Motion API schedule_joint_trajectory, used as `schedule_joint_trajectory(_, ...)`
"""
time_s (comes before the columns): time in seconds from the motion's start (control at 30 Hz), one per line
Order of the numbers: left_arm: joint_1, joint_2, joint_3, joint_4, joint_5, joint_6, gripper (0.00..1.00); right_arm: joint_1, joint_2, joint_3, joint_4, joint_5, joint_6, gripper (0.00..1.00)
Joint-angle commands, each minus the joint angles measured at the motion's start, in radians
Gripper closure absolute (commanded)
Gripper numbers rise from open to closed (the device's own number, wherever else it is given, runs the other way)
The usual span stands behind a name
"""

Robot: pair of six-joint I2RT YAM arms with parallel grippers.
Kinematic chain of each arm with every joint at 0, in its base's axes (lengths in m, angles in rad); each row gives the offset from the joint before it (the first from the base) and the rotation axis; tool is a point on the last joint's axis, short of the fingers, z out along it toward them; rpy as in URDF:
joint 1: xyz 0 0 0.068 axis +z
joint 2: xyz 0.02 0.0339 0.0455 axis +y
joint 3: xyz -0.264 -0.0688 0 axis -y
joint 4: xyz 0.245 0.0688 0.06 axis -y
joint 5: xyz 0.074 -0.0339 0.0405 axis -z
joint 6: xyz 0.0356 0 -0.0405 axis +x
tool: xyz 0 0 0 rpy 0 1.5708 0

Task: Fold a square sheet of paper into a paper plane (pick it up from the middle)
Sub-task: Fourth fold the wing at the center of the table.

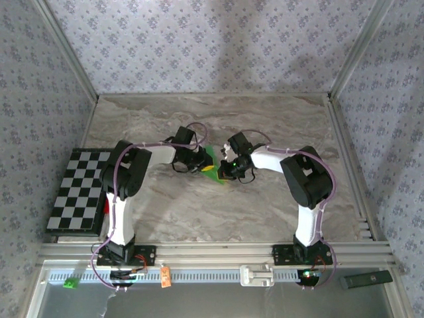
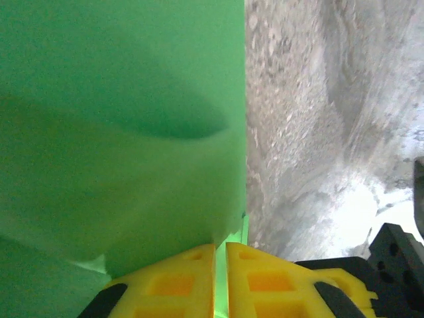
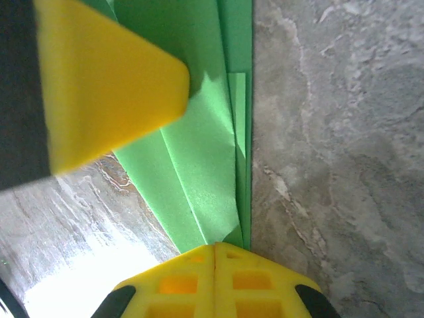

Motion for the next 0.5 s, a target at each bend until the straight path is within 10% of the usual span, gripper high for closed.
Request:
schedule_joint_trajectory(0.0, 0.031, 0.046, 0.019, 0.036, 0.005, 0.044, 0.87, -0.015, 0.069, -0.051, -0.176, 0.119, -0.03, 0.98)
schedule_joint_trajectory(0.47, 0.089, 0.092, 0.095, -0.084, -0.063, 0.156, 0.87, -0.016, 0.075, -0.049, -0.247, 0.198, -0.071, 0.98)
